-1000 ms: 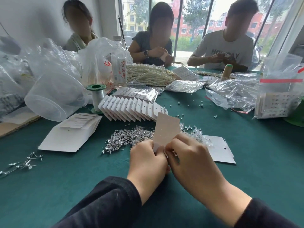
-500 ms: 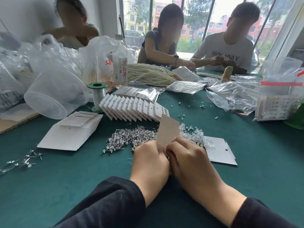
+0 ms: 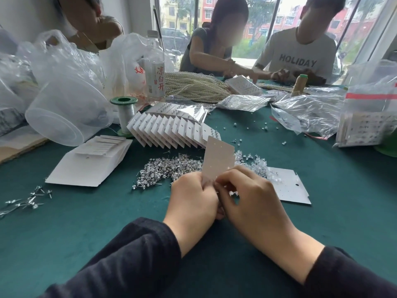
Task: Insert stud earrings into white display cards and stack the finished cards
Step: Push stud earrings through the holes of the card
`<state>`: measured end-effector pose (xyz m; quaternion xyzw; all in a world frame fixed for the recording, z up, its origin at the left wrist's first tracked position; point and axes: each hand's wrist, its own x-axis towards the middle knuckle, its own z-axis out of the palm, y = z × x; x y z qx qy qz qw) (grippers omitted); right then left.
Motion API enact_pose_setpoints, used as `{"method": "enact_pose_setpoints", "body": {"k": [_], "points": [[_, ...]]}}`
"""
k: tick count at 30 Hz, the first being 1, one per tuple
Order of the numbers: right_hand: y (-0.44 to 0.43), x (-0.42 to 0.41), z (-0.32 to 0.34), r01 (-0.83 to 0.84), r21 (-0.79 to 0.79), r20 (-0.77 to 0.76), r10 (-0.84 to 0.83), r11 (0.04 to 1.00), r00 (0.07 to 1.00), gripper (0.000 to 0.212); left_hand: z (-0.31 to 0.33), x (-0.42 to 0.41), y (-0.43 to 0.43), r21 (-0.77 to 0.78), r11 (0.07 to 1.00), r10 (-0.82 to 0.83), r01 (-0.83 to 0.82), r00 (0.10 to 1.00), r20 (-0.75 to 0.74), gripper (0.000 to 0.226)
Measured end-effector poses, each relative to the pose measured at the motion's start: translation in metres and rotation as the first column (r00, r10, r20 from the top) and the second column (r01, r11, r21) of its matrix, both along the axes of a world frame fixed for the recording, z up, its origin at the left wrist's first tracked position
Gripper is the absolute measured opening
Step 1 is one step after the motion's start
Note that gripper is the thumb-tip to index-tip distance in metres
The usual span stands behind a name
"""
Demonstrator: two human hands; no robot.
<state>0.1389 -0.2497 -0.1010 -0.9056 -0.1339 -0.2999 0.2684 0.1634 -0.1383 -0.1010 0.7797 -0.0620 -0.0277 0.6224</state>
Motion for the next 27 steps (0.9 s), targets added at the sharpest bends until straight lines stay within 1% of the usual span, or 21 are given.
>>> {"method": "enact_pose_setpoints", "body": {"k": [4, 9, 13, 20, 24, 26, 27], "points": [[0.0011, -0.0008, 0.0, 0.013, 0.032, 0.006, -0.013, 0.999, 1.0, 0.008, -0.0009, 0.002, 0.0003, 0.014, 1.0, 0.009, -0.009, 0.999, 0.04, 0.027], [0.0004, -0.0002, -0.0007, 0.032, 0.023, 0.003, -0.032, 0.999, 0.999, 0.007, -0.0001, 0.0018, 0.0007, 0.014, 1.0, -0.005, 0.004, 1.0, 0.028, 0.032], [0.0015, 0.0004, -0.0016, 0.024, 0.017, -0.009, -0.024, 1.0, 1.0, 0.007, -0.0045, 0.0053, 0.0009, 0.036, 0.999, 0.006, -0.009, 0.997, 0.074, 0.025], [-0.0038, 0.0022, 0.0008, 0.027, 0.058, -0.058, -0.024, 0.998, 0.998, 0.008, -0.0073, 0.0031, -0.0016, -0.018, 0.999, 0.032, -0.031, 0.998, 0.058, 0.028], [-0.0033, -0.0003, 0.002, 0.034, 0.049, 0.009, -0.035, 0.998, 0.999, 0.006, -0.0058, 0.0025, -0.0012, -0.082, 0.996, 0.02, -0.017, 0.999, 0.041, 0.029], [-0.0021, -0.0006, 0.002, 0.035, 0.022, 0.038, -0.036, 0.999, 0.999, 0.004, -0.0048, 0.0017, -0.0001, -0.103, 0.995, 0.006, 0.0, 0.998, 0.061, 0.023], [-0.0018, -0.0005, 0.002, 0.04, 0.005, 0.05, -0.04, 0.999, 0.998, 0.005, -0.0038, 0.0016, 0.0006, -0.101, 0.995, 0.002, 0.006, 0.997, 0.078, 0.023]]}}
